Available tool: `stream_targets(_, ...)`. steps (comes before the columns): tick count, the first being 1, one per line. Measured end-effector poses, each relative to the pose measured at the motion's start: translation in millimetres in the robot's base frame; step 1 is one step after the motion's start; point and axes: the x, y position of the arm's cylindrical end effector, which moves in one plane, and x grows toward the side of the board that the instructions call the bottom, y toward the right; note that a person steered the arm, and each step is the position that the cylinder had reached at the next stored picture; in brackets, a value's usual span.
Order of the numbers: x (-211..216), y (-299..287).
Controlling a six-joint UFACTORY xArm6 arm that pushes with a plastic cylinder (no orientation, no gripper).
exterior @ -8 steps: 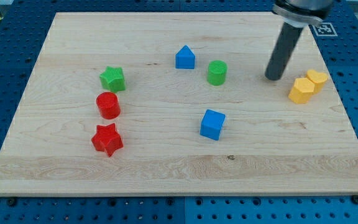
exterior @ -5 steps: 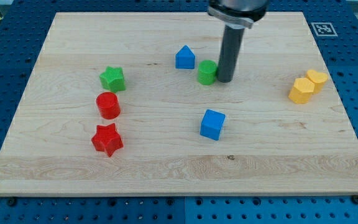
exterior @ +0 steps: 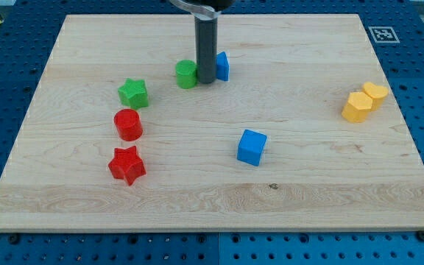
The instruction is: Move the green circle above to the green star
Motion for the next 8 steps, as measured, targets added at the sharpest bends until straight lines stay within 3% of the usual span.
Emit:
stream_targets(2,-14.7,-64.8)
stream_targets(8,-64.8,-64.5)
